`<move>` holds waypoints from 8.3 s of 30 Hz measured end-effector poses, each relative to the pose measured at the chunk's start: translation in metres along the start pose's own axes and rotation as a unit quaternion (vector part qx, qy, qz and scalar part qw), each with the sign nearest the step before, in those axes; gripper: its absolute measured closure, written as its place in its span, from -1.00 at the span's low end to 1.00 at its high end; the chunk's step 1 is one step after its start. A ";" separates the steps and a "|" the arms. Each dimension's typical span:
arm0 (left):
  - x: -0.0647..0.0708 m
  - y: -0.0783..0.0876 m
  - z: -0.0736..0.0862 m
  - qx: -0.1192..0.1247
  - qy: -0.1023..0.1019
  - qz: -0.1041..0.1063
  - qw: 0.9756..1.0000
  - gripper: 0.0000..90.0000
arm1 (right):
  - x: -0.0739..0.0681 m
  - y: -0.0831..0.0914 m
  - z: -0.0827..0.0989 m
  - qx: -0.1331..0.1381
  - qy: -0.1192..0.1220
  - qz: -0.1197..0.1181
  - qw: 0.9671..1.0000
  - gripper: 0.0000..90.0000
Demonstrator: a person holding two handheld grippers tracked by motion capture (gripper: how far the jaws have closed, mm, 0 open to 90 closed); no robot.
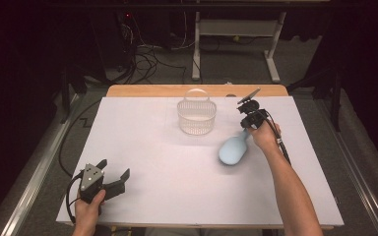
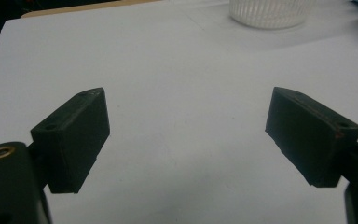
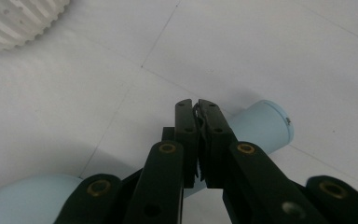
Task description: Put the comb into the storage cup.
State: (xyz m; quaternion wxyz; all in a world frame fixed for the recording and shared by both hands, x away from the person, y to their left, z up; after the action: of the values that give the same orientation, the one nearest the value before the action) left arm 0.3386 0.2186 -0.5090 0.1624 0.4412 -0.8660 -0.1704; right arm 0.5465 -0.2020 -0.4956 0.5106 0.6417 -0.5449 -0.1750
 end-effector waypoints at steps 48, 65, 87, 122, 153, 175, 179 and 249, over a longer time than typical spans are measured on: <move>0.000 0.000 0.001 -0.005 -0.002 0.000 1.000 -0.68 | 0.004 0.013 0.046 0.004 -0.011 -0.024 1.000 0.97; 0.000 0.000 0.002 -0.005 -0.002 -0.001 1.000 -0.68 | 0.001 0.021 0.059 0.013 -0.008 -0.040 0.999 0.97; 0.000 0.000 0.002 -0.006 -0.002 -0.002 1.000 -0.68 | -0.004 0.032 0.077 0.025 0.007 -0.050 0.998 0.96; 0.000 -0.001 0.002 -0.004 -0.001 -0.003 1.000 -0.68 | -0.018 0.044 0.106 0.029 0.018 -0.067 0.997 0.96; 0.000 0.000 0.001 -0.004 -0.001 -0.003 1.000 -0.68 | -0.025 0.052 0.118 0.036 0.015 -0.079 0.996 0.87; 0.000 0.001 0.001 -0.002 -0.002 -0.005 1.000 -0.68 | -0.018 0.076 0.114 0.077 -0.025 -0.092 0.993 0.13; 0.001 0.001 0.001 -0.002 -0.002 -0.004 1.000 -0.68 | -0.027 0.079 0.115 0.074 -0.019 -0.110 0.991 0.06; 0.003 0.000 0.001 -0.004 -0.012 -0.012 1.000 -0.73 | -0.050 0.069 0.113 0.085 0.019 -0.086 0.993 0.56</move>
State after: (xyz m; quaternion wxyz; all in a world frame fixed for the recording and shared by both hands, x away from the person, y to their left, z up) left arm 0.3365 0.2163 -0.5091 0.1521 0.4486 -0.8619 -0.1812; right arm 0.4050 -0.2022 -0.5010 0.4477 0.7300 -0.4912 -0.1592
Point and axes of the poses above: each handheld gripper's, and its own axes: y roughly backward along the jaws, z roughly out of its underside, x roughly to its right, the point moved 9 cm from there along -y, roughly forward along the jaws, and after that the axes turned 13 degrees about z, right-handed, at the moved point
